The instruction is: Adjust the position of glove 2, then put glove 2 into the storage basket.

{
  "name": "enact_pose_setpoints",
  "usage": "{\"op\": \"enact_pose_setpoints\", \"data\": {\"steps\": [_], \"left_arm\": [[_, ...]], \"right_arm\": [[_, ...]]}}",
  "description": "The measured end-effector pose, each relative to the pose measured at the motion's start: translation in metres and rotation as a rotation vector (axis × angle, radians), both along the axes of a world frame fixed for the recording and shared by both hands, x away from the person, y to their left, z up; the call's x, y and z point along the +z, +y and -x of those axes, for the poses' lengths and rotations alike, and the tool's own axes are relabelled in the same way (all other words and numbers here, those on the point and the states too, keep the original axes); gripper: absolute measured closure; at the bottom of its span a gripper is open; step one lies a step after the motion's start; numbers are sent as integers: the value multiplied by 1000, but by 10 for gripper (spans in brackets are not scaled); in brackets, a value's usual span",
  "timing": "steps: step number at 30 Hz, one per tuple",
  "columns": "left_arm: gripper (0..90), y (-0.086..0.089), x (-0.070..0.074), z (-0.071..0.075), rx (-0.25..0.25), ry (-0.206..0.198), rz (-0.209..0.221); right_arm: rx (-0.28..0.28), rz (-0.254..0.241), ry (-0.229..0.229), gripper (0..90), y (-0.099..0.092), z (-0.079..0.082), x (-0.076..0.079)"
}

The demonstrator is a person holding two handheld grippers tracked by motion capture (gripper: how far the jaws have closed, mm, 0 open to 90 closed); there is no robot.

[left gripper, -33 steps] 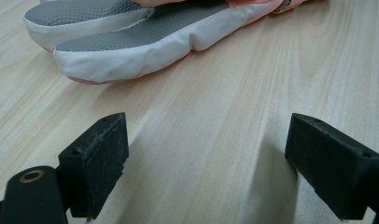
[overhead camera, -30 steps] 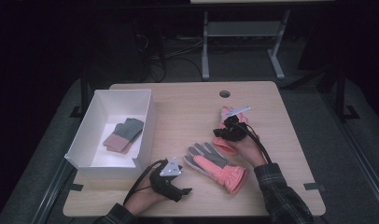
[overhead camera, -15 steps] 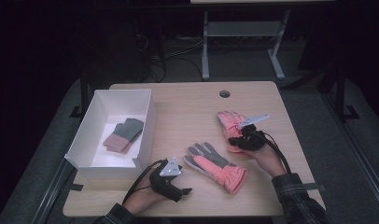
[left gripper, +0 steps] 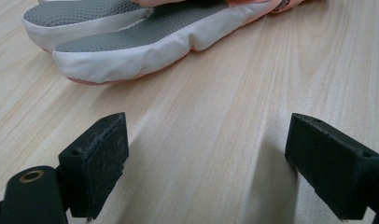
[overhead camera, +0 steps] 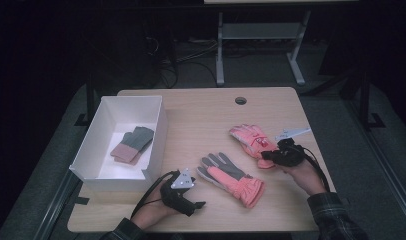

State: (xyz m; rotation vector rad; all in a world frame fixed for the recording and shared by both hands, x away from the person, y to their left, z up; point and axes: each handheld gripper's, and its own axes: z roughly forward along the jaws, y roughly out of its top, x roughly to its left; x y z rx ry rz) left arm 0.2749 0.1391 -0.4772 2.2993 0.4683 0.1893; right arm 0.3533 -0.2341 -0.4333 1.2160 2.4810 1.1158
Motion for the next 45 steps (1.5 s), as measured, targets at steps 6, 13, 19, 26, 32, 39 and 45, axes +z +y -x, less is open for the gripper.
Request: {"op": "enact_pose_setpoints", "data": {"steps": [6,13,19,26,32,39,45], "left_arm": [[126,0,0,0,-1,0,0],[126,0,0,0,0,2,1],[126,0,0,0,-1,0,0],[126,0,0,0,-1,0,1],[126,0,0,0,-1,0,1],[126,-1,0,0,4,2,8],[126,-1,0,0,4,2,8]], "right_arm": [[8,-25,-29,754,-10,-2,12],[-40,-43,-51,577,-8,-31,19],[-58,-21,-19,525,6,-45,4],[-45,20,40,514,8,-50,-9],[-27,77,23,605,15,-51,-18],[-20,54,18,837,10,-51,-21],[-15,9,19,874,4,-50,-20]]}}
